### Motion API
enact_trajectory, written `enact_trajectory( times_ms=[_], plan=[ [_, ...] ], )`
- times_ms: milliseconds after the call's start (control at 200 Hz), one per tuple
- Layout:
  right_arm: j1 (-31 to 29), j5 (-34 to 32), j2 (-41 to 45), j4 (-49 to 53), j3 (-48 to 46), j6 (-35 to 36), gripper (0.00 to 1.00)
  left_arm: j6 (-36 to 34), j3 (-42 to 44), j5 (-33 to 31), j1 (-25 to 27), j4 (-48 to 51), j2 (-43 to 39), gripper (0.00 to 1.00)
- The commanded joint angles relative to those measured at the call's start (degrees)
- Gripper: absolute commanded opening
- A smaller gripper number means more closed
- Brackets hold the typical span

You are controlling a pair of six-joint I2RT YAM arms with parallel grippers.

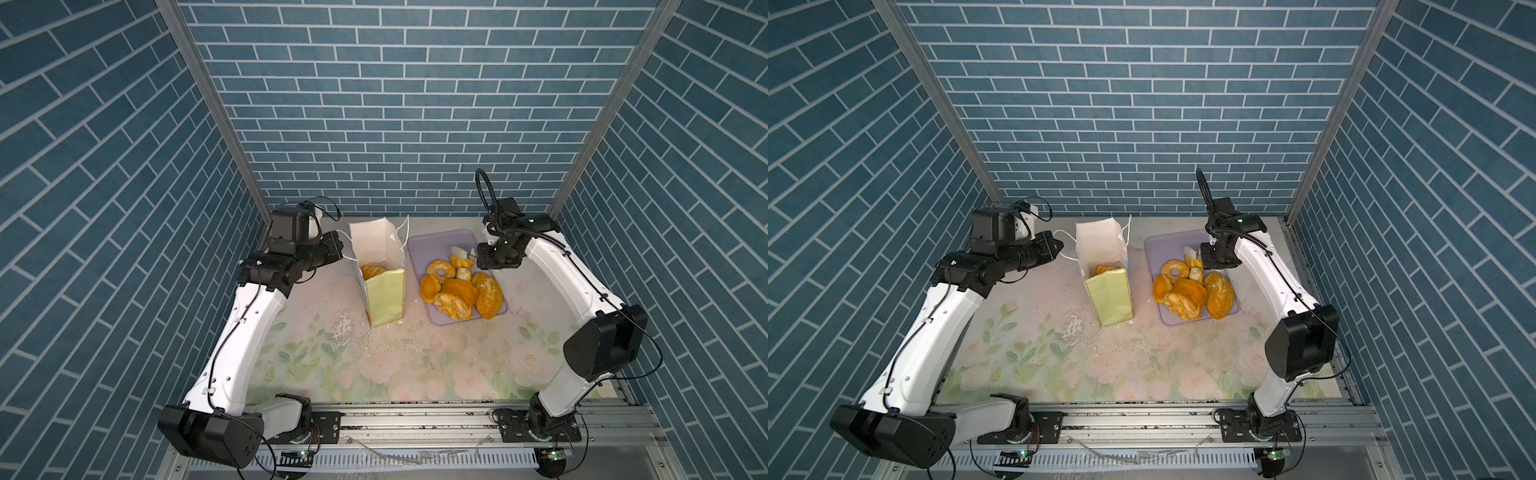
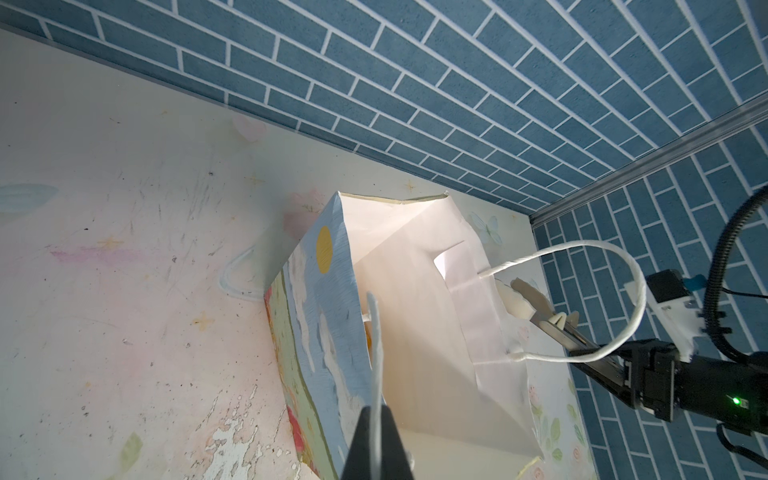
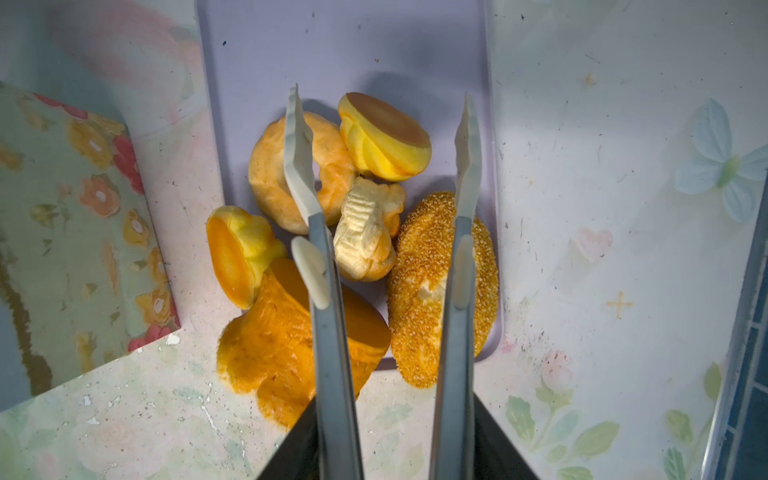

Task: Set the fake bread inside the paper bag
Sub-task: 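Move the empty tongs with the right gripper back over the tray, then pinch the yellow half-bun with the tongs and lift it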

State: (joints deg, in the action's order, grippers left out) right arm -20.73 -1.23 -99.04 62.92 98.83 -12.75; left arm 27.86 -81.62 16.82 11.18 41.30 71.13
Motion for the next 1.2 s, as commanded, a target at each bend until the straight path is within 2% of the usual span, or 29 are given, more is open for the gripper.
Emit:
enact_trajectory(
  times_ms=[0,130,245,490,815,1195],
  plan=[
    [0.8,0.6,-2.8,-2.2,2.0,2.3,0.50,-0.4,0.3,-0.8,0.3,0.2,-0.1,0.00],
    [1.2,2.1,-6.5,-1.6,3.4,3.8,0.50,-0.4,0.6,-0.9,0.3,0.1,0.1,0.00],
    [1.4,0.4,-8.7,-1.4,3.4,4.8,0.48,-0.3,0.6,-0.8,0.3,0.0,0.3,0.00],
    [1.7,1.4,-9.5,-2.9,2.5,6.1,0.37,-0.2,0.4,-0.8,0.3,0.0,0.7,0.00],
    [1.7,0.7,-7.5,-2.2,3.4,7.7,0.26,-0.1,0.8,-1.2,0.3,-0.3,0.3,0.00],
    [1.6,1.9,-0.7,-2.8,3.0,6.1,0.23,0.3,1.9,-1.1,0.3,-1.0,-0.6,0.00]
  ],
)
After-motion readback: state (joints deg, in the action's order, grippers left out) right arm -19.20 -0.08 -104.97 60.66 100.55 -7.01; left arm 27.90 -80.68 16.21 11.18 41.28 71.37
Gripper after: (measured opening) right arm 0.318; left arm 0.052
